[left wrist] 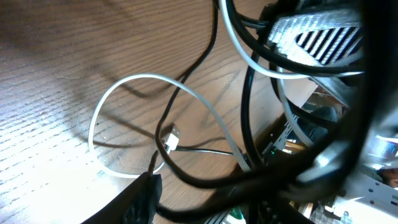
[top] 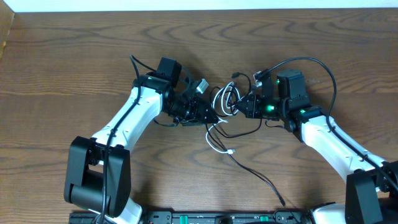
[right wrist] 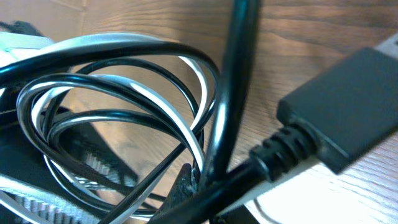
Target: Untangle cables
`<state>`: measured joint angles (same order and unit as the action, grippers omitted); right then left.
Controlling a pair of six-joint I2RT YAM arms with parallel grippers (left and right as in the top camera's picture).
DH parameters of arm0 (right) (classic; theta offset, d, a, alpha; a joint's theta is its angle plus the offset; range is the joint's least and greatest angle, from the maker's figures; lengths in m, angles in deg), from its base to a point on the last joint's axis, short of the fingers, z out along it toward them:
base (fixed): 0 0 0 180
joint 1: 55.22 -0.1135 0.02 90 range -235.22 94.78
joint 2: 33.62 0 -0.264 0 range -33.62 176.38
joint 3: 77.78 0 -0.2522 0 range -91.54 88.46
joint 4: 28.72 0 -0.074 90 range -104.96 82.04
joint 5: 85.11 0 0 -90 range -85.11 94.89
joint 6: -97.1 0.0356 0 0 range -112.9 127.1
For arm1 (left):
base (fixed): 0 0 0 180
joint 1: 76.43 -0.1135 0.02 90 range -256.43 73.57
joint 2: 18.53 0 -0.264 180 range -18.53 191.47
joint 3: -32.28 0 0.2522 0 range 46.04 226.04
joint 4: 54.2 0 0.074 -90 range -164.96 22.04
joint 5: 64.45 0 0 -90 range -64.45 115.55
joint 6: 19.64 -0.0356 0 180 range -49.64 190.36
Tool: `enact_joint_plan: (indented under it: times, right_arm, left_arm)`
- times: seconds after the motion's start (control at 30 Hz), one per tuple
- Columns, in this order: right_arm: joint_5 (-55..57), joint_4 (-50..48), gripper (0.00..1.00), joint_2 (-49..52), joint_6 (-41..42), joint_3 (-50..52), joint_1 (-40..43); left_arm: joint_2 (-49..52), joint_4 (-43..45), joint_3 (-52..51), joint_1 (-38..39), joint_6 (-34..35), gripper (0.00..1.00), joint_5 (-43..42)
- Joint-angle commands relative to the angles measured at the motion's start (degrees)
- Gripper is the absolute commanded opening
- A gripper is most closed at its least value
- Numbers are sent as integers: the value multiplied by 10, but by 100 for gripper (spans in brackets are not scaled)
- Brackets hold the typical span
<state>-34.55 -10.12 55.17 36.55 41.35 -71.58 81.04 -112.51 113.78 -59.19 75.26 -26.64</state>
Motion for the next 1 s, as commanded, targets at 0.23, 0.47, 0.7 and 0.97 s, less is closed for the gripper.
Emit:
enact_joint_plan:
  times: [0.23, 0.47, 0.7, 0.97]
  right_arm:
    - [-62, -8, 1, 3, 23, 1, 0]
    - [-75, -8, 1, 3, 23, 1, -16]
    - [-77, -8, 1, 3, 22, 1, -21]
    - [-24, 23, 1, 3, 22, 1, -15]
  left_arm:
    - [-11, 23, 6, -4, -14, 44, 18]
    - [-11, 91, 6, -4, 40, 44, 18]
    - [-11, 108, 6, -4, 42, 23, 19]
    - [-11, 80, 6, -4, 41, 8, 30]
